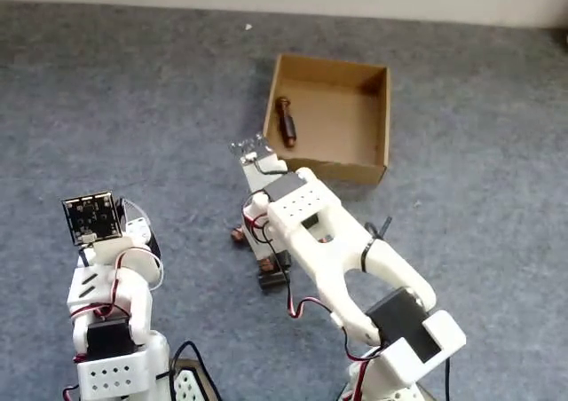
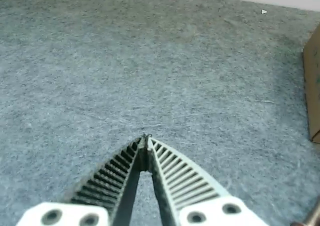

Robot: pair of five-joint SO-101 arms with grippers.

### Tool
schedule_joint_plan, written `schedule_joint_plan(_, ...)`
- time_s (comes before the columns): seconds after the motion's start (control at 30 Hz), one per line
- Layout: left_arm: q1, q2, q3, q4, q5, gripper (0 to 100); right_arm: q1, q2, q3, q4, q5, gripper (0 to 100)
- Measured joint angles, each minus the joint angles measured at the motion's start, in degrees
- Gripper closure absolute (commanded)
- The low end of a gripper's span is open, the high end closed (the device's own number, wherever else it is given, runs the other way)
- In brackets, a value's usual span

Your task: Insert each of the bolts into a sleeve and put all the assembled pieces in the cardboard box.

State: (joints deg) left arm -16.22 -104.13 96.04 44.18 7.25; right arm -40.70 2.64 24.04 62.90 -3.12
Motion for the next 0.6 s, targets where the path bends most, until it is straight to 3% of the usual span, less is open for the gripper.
schedule_joint_plan(0.3,0.0,0.0,0.0,0.0,0.0,98,0.1,6.2,1.8,-1.3,-0.4,84.2)
schedule_joint_plan(0.47,0.0,0.0,0.0,0.0,0.0,98,1.4,7.4,1.1,-1.2,-0.4,99.8)
schedule_joint_plan(0.6,0.0,0.0,0.0,0.0,0.0,98,2.3,6.9,1.3,-1.2,-0.4,99.5)
